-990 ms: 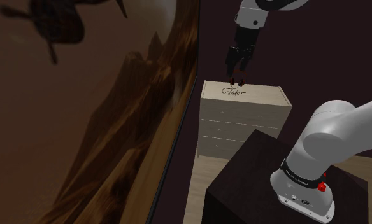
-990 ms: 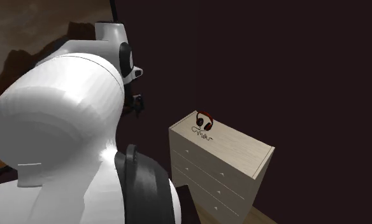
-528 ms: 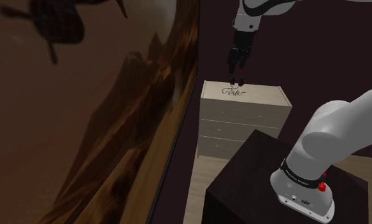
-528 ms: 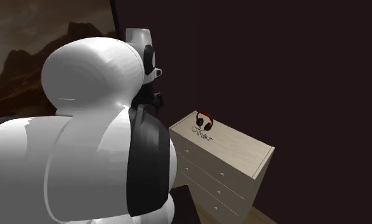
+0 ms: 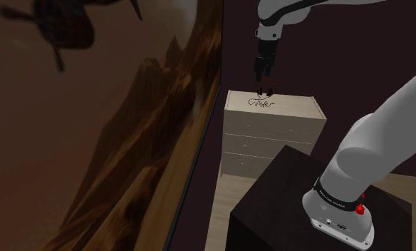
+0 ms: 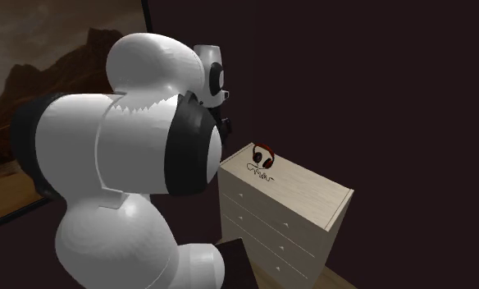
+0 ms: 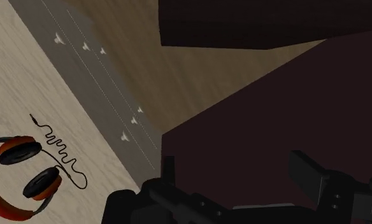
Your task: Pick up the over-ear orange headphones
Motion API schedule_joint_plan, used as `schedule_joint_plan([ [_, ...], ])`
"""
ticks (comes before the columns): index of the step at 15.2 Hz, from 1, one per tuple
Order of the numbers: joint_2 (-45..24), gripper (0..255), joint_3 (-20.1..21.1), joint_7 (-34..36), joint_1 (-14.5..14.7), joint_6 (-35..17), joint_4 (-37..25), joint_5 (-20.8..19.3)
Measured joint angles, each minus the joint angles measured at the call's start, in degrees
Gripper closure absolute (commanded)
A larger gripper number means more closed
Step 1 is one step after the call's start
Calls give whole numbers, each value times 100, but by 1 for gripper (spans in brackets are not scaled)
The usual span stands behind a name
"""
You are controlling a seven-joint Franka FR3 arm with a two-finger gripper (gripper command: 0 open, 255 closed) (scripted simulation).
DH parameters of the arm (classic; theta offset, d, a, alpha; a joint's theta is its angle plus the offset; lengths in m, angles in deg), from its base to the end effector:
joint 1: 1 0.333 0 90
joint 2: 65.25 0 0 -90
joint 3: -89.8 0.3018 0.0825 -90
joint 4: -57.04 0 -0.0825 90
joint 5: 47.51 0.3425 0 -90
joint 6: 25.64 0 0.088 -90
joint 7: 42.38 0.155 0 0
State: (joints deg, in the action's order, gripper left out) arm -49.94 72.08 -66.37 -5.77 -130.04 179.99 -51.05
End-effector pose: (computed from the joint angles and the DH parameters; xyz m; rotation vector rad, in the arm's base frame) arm 0.3942 -0.1776 0.4549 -3.0933 -0.0877 0.0840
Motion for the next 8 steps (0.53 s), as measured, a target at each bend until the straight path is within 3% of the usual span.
schedule_joint_plan([
  [8, -1884, 0, -498, -1243, -230, 65, -1573, 293],
])
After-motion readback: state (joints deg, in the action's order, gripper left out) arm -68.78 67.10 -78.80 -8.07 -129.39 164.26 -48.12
